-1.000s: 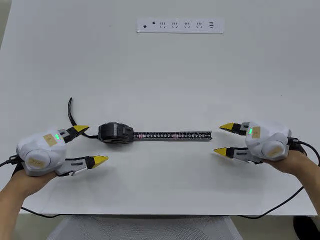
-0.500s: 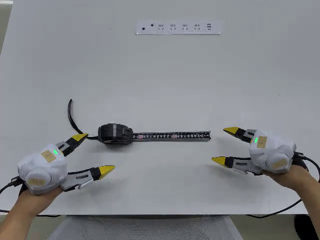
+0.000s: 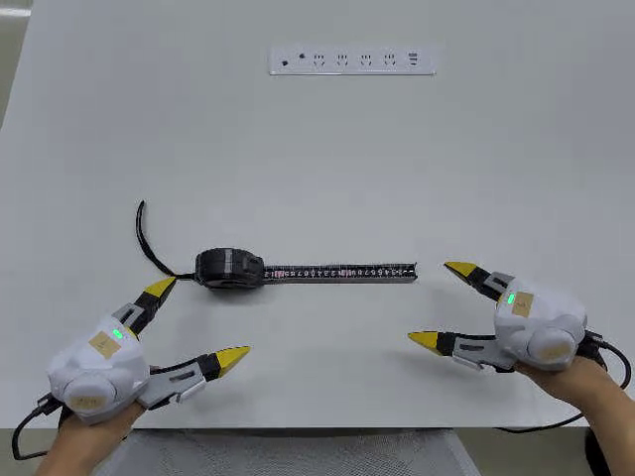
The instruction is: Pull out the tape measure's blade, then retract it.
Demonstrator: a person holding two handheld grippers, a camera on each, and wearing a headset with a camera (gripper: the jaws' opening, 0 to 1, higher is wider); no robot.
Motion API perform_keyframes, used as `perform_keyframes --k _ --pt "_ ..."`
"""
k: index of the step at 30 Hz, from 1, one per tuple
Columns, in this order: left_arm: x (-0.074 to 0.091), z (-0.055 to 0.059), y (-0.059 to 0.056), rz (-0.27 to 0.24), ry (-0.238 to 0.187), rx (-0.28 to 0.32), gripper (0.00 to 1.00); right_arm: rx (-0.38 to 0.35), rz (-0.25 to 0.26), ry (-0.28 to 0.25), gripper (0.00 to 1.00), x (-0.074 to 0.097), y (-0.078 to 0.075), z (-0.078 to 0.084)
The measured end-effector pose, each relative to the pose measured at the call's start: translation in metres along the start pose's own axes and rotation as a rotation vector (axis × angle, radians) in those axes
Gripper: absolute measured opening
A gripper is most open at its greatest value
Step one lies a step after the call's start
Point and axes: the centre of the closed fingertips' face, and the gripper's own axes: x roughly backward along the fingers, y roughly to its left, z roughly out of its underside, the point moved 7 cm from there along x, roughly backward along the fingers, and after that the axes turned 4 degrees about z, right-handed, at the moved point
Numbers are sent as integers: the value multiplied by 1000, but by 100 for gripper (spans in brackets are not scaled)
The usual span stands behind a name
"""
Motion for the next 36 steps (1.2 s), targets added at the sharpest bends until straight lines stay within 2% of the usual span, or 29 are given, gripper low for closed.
perform_keyframes --k 5,7,16,25,28,30,36 --pt "0 1 -8 -21 -7 8 87 -24 8 -4 74 1 9 2" --pt "1 2 -9 -35 -17 13 89 -45 19 -10 79 1 12 2" --pt "1 4 -15 -87 -44 29 99 -95 58 -30 87 5 25 2" --pt "4 1 -27 -101 -48 47 100 -153 101 -49 98 7 34 -2" --pt "4 1 -32 -108 -31 43 100 -165 123 -54 100 7 36 -4" --pt "6 2 -31 -137 0 17 100 -177 134 -60 100 8 36 -6" --pt "8 -5 -33 -170 -27 36 100 -185 144 -64 100 8 39 -8"
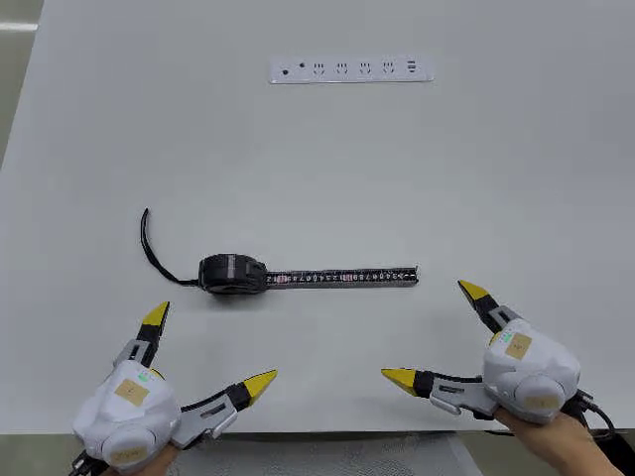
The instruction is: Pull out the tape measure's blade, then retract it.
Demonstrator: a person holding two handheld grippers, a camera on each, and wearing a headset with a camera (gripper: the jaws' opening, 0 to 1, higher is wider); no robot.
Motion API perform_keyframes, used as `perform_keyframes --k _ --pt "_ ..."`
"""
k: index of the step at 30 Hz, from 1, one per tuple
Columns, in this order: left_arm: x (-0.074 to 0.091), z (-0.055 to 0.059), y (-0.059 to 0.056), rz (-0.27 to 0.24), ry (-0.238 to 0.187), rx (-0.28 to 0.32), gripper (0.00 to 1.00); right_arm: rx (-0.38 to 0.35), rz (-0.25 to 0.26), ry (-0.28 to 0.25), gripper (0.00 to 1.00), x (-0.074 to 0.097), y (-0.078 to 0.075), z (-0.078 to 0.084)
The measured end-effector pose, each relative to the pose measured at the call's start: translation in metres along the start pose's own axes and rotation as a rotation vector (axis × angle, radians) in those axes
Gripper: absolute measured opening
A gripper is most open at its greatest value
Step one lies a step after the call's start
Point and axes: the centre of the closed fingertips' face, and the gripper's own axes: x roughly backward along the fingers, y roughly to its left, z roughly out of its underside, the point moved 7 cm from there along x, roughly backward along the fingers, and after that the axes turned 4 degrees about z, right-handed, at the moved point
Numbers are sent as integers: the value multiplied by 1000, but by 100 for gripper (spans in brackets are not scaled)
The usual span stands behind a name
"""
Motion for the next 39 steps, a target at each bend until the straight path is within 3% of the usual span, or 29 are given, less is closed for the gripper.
perform_keyframes --k 18,25,34,39 --pt "0 -14 -5 -64 -18 28 100 -5 5 2 100 0 2 -2" --pt "-2 -20 -8 -112 -33 52 100 3 1 8 100 2 1 -1" --pt "-5 -25 -6 -213 -4 59 100 49 -26 21 98 -1 -8 -1" --pt "-8 -26 -4 -239 8 60 100 82 -38 25 97 -2 -13 0"
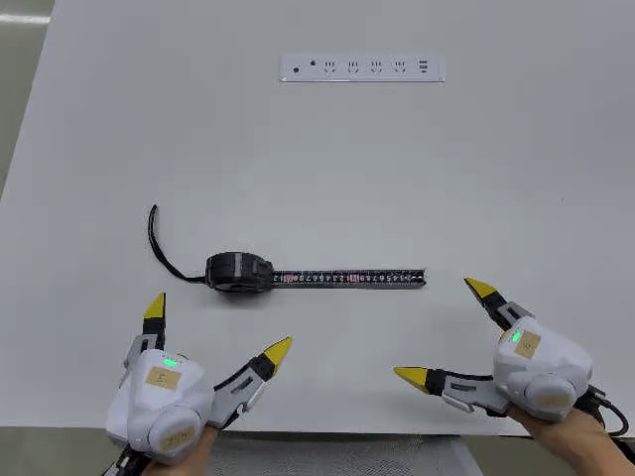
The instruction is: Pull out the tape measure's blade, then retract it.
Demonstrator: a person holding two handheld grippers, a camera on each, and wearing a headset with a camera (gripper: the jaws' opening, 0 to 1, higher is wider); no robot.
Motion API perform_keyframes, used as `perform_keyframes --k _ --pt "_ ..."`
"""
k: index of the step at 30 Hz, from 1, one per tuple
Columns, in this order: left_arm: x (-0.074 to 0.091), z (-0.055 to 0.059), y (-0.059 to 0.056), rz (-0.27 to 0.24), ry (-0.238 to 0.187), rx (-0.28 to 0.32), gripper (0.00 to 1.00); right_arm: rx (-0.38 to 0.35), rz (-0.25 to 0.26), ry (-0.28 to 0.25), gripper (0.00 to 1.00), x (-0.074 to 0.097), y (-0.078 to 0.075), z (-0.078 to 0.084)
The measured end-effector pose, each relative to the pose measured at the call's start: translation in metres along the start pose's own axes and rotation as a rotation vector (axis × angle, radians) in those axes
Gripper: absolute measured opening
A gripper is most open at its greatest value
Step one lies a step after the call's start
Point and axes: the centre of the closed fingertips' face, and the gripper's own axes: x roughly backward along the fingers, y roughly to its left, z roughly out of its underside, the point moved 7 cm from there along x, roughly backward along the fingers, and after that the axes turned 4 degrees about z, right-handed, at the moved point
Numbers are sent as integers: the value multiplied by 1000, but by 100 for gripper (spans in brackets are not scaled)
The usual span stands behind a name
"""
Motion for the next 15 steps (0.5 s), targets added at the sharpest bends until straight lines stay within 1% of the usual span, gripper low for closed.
perform_keyframes --k 5,7,9,10,12,15 --pt "-3 -2 2 -37 4 16 100 26 -17 15 95 -1 -5 1" --pt "-5 -2 2 -45 4 19 100 31 -37 26 94 -2 -7 2" --pt "-7 -3 1 -51 4 29 100 51 -48 25 92 -2 -9 1" --pt "-9 -2 1 -52 6 36 100 59 -60 28 91 -3 -11 2" --pt "-10 -4 2 -70 -1 42 100 75 -68 31 90 -4 -15 2" --pt "-14 -5 3 -85 2 54 100 93 -78 35 88 -6 -21 2"
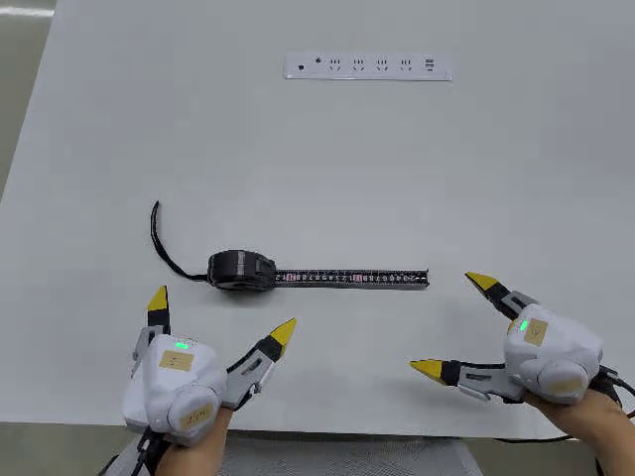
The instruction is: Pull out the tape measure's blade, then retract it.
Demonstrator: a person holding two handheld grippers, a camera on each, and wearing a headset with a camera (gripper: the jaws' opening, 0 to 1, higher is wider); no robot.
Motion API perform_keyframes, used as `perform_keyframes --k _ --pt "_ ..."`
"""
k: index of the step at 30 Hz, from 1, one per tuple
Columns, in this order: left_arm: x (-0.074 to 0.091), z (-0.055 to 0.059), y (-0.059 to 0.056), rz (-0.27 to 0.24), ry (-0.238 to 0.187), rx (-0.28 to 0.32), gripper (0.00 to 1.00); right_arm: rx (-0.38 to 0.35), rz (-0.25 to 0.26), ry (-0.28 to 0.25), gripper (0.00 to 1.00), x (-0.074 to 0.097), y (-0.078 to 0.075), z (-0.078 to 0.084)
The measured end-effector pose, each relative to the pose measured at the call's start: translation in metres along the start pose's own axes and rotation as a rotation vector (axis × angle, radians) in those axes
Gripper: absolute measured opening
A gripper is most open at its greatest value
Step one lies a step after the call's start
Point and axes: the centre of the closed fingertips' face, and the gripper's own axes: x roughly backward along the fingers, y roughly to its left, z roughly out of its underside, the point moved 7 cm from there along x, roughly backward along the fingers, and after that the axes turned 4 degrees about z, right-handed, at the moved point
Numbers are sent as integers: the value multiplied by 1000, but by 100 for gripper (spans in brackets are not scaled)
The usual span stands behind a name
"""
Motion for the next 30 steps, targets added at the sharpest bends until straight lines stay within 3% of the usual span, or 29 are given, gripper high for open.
perform_keyframes --k 15,30 --pt "-12 -1 9 -63 -2 47 99 124 -71 8 73 -12 -21 -3" --pt "-29 6 8 -90 33 97 95 233 -175 30 52 -35 -38 -7"
